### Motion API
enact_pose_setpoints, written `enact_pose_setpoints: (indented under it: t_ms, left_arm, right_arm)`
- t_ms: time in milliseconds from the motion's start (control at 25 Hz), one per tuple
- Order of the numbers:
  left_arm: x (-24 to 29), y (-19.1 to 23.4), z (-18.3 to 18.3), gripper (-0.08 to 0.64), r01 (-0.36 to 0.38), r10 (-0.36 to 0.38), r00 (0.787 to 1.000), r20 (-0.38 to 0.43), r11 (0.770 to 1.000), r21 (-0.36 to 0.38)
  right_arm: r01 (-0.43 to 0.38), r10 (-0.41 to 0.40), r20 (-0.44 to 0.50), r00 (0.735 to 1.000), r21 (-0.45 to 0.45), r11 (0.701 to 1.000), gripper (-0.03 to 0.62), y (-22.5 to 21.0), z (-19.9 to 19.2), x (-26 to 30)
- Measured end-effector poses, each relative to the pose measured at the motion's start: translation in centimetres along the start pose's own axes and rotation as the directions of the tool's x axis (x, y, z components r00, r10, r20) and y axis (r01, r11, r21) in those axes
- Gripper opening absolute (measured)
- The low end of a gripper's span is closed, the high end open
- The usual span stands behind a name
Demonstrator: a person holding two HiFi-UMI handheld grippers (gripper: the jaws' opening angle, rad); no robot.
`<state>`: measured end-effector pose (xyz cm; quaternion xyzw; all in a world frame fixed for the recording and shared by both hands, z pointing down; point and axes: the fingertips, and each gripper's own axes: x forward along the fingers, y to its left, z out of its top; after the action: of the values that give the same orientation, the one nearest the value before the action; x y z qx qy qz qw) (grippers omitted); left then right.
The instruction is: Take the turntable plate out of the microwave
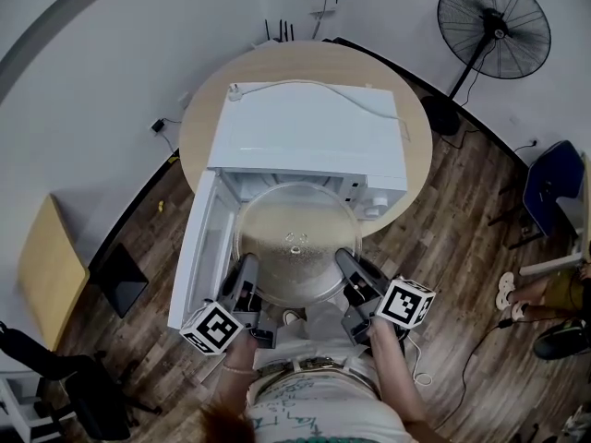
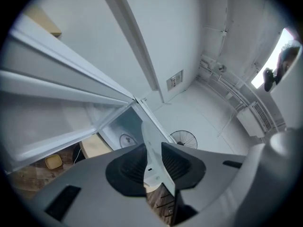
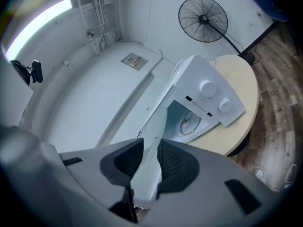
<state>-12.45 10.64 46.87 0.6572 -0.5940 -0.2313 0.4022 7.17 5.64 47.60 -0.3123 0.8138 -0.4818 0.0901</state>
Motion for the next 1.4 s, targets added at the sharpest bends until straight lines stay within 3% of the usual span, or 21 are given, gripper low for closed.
enact_pose_setpoints:
  t_ms: [200, 400, 800, 1080, 1400]
  left_arm:
    - [0.3, -1.2, 1.2, 0.103, 0.021, -0.022, 1.000, 0.007, 0.999, 0.031]
    - [1.4, -2.1, 2.1, 0.102, 0.046, -0.046, 0.999, 0.015, 0.999, 0.016]
    - [6.7, -3.3, 4.8, 0.103, 0.069, -0.069, 0.997, 0.019, 0.997, 0.021]
    - [10.5, -3.0, 5.9, 0.103, 0.036, -0.036, 0.999, 0.035, 0.999, -0.003]
    - [13.1, -2.0, 6.8, 0.103, 0.014, -0.014, 1.000, 0.024, 1.000, -0.001]
  right_arm:
    - [-0.010, 0.011, 0.017, 1.000, -0.014, 1.000, 0.083, 1.3, 1.3, 0.2]
    - [-0.028, 0.029, 0.031, 0.999, -0.029, 0.999, 0.083, 2.0, 3.2, 0.9]
    - [-0.048, 0.049, 0.023, 0.999, -0.031, 0.998, 0.083, 2.1, 8.1, 4.8]
    - [-0.031, 0.031, 0.007, 0.999, -0.046, 0.998, 0.081, 0.7, 11.5, 7.4]
    - [-0.020, 0.019, -0.021, 1.000, -0.020, 1.000, 0.083, -0.2, 12.5, 9.7]
